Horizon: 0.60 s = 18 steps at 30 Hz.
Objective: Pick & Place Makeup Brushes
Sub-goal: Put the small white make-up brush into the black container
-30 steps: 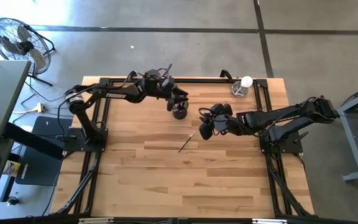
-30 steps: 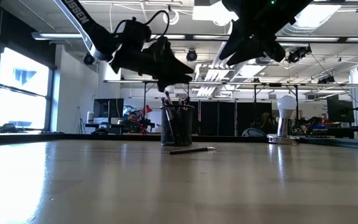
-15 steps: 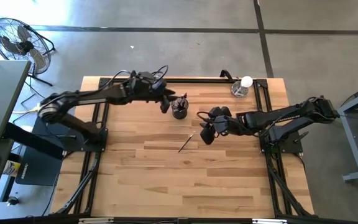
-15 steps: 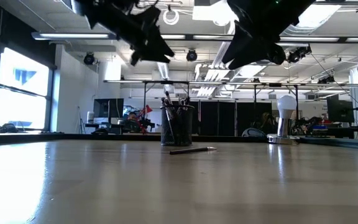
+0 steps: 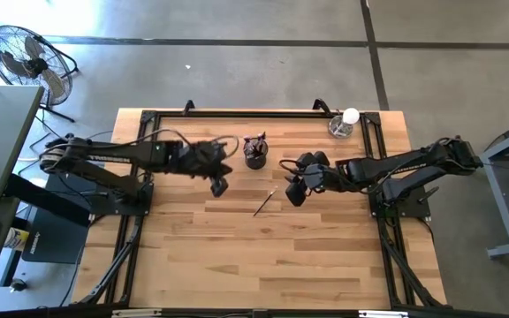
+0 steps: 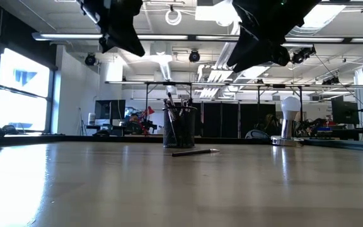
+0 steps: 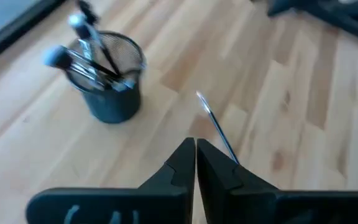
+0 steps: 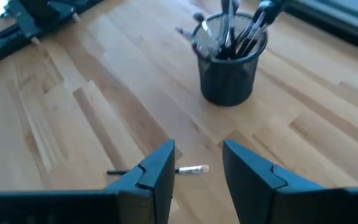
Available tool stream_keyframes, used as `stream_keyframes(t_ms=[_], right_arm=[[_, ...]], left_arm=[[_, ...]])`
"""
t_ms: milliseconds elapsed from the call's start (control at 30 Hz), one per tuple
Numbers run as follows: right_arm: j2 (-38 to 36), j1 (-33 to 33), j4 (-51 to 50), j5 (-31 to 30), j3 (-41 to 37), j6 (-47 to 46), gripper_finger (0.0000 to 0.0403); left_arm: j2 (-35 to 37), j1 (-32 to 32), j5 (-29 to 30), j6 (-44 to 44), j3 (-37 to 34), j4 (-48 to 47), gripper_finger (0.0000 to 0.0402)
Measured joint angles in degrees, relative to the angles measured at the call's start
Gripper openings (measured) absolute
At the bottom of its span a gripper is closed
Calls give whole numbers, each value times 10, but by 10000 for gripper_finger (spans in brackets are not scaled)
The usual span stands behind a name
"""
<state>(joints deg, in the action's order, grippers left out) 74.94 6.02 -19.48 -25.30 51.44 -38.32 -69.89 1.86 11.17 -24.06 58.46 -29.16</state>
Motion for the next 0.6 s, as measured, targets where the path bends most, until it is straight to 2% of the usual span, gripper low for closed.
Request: stream_keyframes(t_ms=[133,200,267,333,433,600], right_arm=[[0,0,22,7,0,-31,116],[0,2,71,10,0,-24,87],[3,8,125,0,0,-11,39],[12,16,148,-12,15,5,11],[54,22,117,-27,74,2,14],[173,27,-36,-22,231,-26,5]], left_arm=[[-4,-52,18,11,-42,18,2],[2,-73,27,2,-88,55,2],[32,-85,22,-13,-138,89,1],[68,-97,12,-29,-182,126,1],[116,-111,-3,-52,-240,150,1],[191,-121,-7,-51,-274,158,1]])
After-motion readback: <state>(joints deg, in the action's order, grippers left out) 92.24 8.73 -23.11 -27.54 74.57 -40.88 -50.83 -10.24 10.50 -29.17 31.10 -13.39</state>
